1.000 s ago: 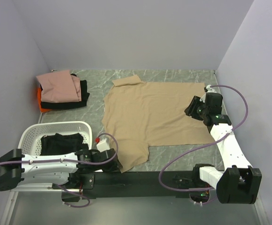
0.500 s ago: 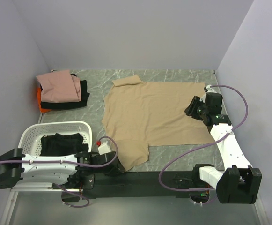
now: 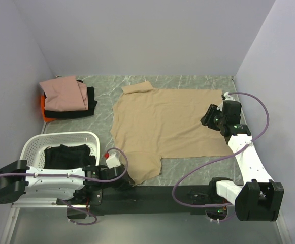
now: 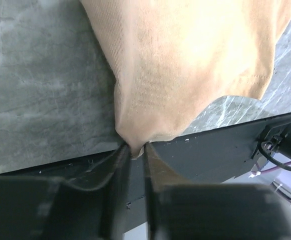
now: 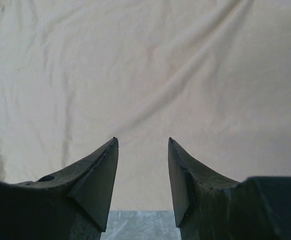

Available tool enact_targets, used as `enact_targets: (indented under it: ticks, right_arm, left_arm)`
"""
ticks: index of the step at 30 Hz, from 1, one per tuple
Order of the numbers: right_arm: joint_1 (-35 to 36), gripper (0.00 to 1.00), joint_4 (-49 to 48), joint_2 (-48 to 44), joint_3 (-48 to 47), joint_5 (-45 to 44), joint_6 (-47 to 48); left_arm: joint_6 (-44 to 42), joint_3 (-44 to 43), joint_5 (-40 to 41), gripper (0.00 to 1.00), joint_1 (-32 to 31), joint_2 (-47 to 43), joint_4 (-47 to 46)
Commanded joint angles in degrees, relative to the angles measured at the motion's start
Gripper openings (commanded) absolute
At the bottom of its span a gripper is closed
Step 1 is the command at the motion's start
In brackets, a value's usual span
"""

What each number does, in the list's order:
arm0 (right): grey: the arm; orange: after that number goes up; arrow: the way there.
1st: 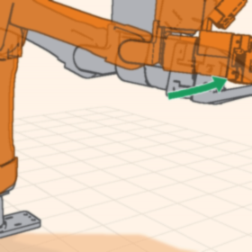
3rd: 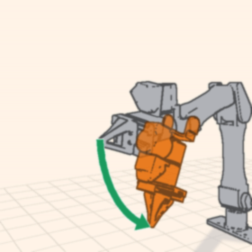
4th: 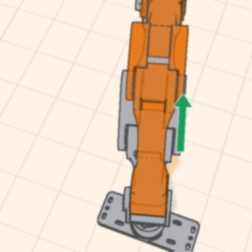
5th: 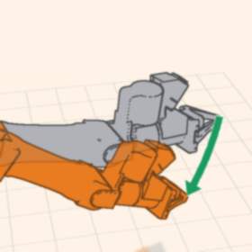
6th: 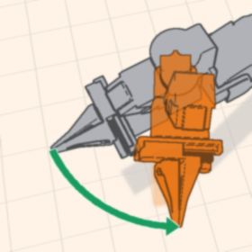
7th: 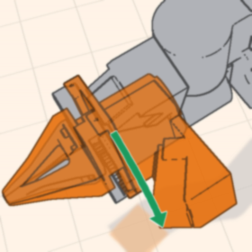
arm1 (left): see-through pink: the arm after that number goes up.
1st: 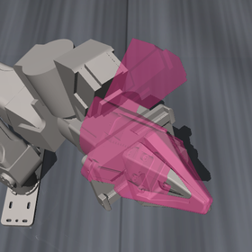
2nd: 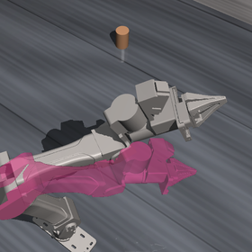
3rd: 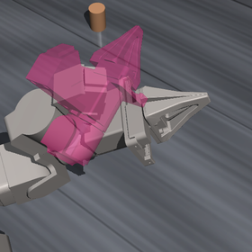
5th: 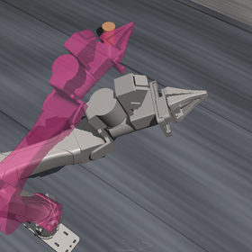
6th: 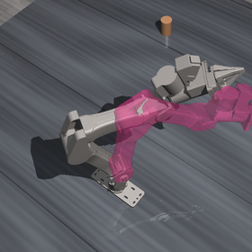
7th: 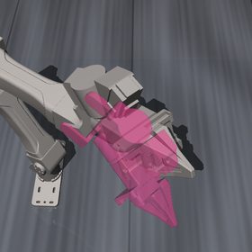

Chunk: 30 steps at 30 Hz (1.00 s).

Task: Fold and stack the t-shirts
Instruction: Fold the tshirt

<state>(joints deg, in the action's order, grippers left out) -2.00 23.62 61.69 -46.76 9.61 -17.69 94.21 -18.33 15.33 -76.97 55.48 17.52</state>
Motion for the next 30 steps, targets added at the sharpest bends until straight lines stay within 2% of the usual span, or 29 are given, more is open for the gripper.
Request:
enact_targets:
  ticks: [1, 3, 5, 8, 11, 13, 17, 18, 23, 30]
  right_arm:
    - [0.4, 0.52, -0.6, -1.1, 0.1, -0.7, 0.6]
    - [0.4, 0.52, -0.4, -1.2, 0.1, -0.9, 0.6]
    - [0.3, 0.52, -0.4, -1.0, 0.1, -1.5, 0.6]
    - [0.4, 0.52, -0.2, -0.5, -0.1, -3.2, 0.4]
    - [0.3, 0.52, -0.2, 0.3, -0.2, -3.1, 0.2]
    - [0.4, 0.52, -0.1, 0.9, -0.2, -3.3, 0.1]
    - [0.4, 0.52, -0.3, 1.5, -0.1, -3.4, -0.1]
    - [0.4, 0.52, -0.4, 1.6, -0.1, -3.4, -0.1]
    - [0.3, 0.52, -0.1, 2.3, 0.2, -5.5, -0.3]
    - [-0.6, 0.53, 0.2, 5.9, 0.8, -13.1, -3.0]
  left_arm:
    - [1.1, -0.5, 2.7, 0.19, -0.4, -0.1, -0.6]
    - [1.1, -0.9, 3.0, 0.08, -0.5, -1.2, 0.3]
    - [0.9, -1.1, 3.8, 0.01, -0.4, -2.5, 0.6]
    - [0.1, -2.1, 7.2, 0.00, -0.1, -6.0, 0.8]
    - [-3.6, -2.9, 8.4, 0.01, 3.2, -9.3, -1.1]
    - [-8.9, -3.1, 6.7, 0.01, 8.5, -10.7, -4.9]
    - [-18.1, -4.7, -2.0, 0.01, 18.2, -8.5, -11.3]
    - [-21.5, -5.3, -3.3, 0.01, 21.4, -6.2, -11.8]
    - [-30.3, -10.0, -8.3, 0.00, 29.1, 0.3, -15.3]
    - [-38.3, -15.2, -15.8, 0.01, 42.2, 10.9, -20.5]
